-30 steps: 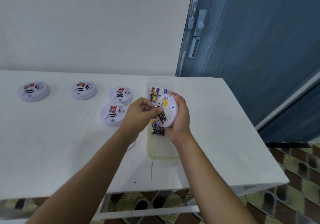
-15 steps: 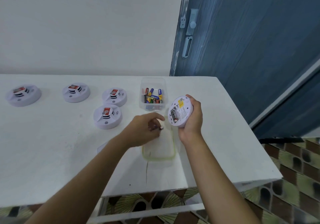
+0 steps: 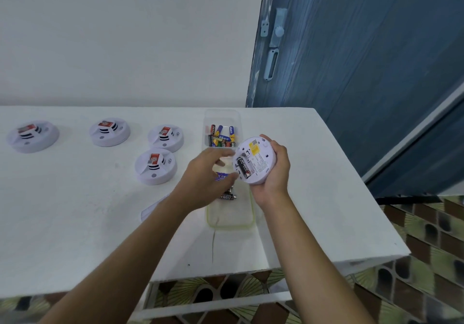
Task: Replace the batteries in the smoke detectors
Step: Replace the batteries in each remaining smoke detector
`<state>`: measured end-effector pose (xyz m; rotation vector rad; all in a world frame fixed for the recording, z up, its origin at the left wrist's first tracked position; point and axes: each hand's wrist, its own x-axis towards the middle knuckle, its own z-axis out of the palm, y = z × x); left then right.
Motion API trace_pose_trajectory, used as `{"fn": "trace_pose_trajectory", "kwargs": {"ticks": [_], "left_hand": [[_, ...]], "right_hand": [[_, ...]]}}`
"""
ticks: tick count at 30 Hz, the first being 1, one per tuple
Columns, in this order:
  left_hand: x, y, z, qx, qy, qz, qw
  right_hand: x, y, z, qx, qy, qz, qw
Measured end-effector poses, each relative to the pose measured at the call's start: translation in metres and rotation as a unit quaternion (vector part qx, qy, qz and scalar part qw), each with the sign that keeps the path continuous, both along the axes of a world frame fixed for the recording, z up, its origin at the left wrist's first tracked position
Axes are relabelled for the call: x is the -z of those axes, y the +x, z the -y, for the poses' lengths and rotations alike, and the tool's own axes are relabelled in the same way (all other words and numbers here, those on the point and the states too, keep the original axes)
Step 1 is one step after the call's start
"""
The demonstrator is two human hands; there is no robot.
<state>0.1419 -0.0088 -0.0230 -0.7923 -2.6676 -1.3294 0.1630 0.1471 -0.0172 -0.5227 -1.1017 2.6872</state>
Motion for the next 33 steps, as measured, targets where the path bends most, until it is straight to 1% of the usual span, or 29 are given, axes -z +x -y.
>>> {"fn": "trace_pose_trajectory", "kwargs": {"ticks": [5, 8, 13, 17, 21, 27, 30, 33], "left_hand": [[-0.022, 0.007, -0.009, -0.018, 0.015, 0.058, 0.998], [-0.026, 0.009, -0.006, -0.035, 0.000, 0.079, 0.996], [-0.027, 0.007, -0.003, -0.053, -0.053, 0.063, 0.995], [-0.026, 0.007, -0.003, -0.066, -0.070, 0.064, 0.993], [-0.023, 0.009, -0.002, -0.054, -0.084, 0.049, 0.994], [-0.017, 0.007, 0.001, -0.039, -0.099, 0.016, 0.994], [-0.016, 0.007, 0.003, -0.027, -0.089, 0.006, 0.996], [-0.014, 0.007, 0.001, -0.010, -0.087, -0.012, 0.996]], "right_hand": [[-0.004, -0.002, 0.011, -0.036, -0.003, -0.018, 0.999], [-0.005, -0.003, 0.014, -0.046, 0.013, -0.019, 0.999], [-0.003, -0.002, 0.017, -0.050, 0.032, -0.015, 0.998], [-0.003, -0.003, 0.021, -0.048, 0.056, 0.001, 0.997], [-0.001, -0.006, 0.024, -0.034, 0.078, 0.032, 0.996], [0.002, -0.004, 0.022, -0.035, 0.057, 0.031, 0.997], [-0.001, -0.003, 0.021, -0.035, 0.038, 0.032, 0.998], [-0.001, -0.005, 0.021, -0.003, 0.038, 0.038, 0.999]]}}
